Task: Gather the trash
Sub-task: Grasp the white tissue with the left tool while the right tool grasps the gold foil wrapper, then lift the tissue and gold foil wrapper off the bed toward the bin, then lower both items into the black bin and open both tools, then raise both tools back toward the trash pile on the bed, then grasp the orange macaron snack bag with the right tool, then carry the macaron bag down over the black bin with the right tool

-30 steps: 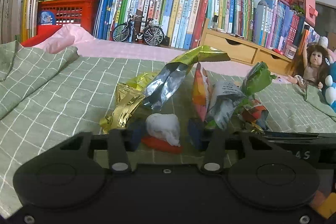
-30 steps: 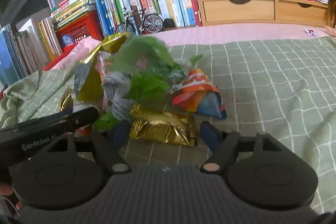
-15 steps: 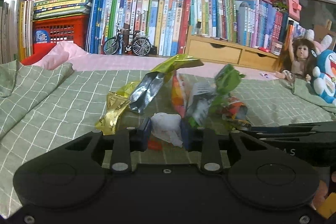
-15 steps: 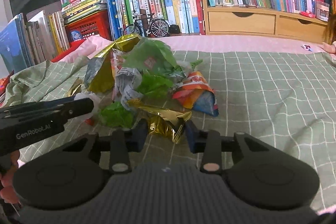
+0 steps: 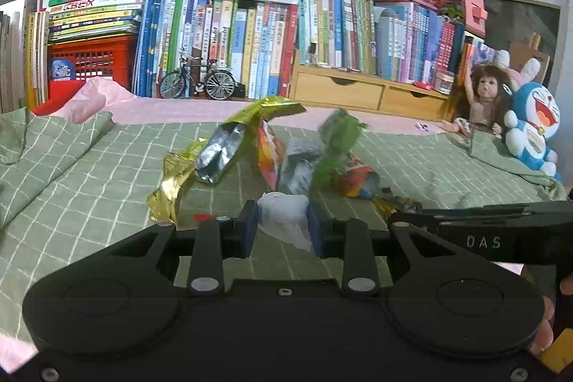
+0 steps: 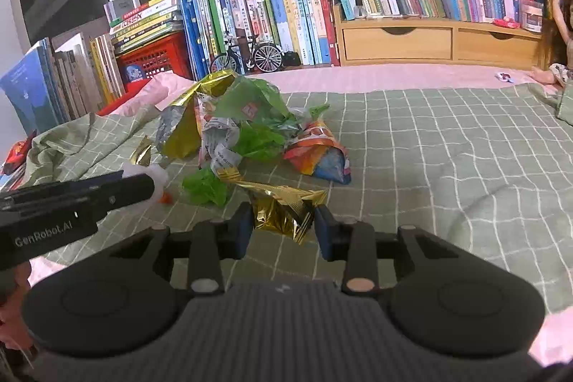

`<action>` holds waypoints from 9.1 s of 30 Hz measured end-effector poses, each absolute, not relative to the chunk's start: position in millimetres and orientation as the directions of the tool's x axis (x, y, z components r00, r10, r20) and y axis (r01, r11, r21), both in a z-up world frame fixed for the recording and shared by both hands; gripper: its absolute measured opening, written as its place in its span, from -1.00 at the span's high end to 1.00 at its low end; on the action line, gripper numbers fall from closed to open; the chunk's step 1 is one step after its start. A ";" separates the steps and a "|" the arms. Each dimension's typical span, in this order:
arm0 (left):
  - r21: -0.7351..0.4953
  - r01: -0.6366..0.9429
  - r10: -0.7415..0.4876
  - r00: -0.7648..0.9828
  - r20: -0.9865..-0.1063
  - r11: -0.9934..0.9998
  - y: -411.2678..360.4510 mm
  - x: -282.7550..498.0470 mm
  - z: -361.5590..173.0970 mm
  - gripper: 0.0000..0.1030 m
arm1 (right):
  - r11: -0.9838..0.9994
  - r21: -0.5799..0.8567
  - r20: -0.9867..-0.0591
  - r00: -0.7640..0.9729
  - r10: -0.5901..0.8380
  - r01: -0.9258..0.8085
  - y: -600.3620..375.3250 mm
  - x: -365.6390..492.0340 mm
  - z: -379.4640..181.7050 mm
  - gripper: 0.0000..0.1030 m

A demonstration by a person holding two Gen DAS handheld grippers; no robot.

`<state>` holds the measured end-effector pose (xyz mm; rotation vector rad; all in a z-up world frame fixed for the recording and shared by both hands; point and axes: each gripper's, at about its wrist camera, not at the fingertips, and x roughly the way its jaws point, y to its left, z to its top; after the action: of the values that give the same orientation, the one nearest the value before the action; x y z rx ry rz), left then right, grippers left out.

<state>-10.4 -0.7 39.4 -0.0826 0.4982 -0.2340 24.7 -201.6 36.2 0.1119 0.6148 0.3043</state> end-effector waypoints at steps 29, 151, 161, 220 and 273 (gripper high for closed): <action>-0.138 0.337 -0.360 0.800 -0.480 0.931 -24.2 -105.3 34.2 0.45 | 0.948 0.178 -0.570 0.757 0.318 -0.264 -224.4 -79.3 36.5 0.20; -0.094 0.157 -0.183 0.858 -0.479 0.983 6.6 -52.4 39.1 -0.84 | 0.969 0.129 -0.532 0.809 0.249 -0.213 -250.2 -28.9 69.3 -0.71; -0.154 0.005 -0.089 0.835 -0.543 0.988 25.8 31.3 12.6 -0.17 | 0.981 0.087 -0.554 0.810 0.193 -0.174 -240.0 57.6 53.0 -0.70; -0.120 0.278 -0.302 0.837 -0.456 0.953 -23.5 -66.8 27.3 0.81 | 0.939 0.107 -0.596 0.735 0.323 -0.326 -229.4 -14.9 45.7 -0.05; -0.207 0.348 -0.376 0.539 -0.754 0.915 -30.8 -163.7 -59.7 0.81 | 0.919 0.225 -0.809 0.463 0.362 -0.324 -219.0 -139.2 -41.3 -0.03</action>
<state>-163.7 -30.8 -59.7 -0.0337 0.9046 -0.4300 -139.2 -219.0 -41.3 0.0415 1.0046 0.4213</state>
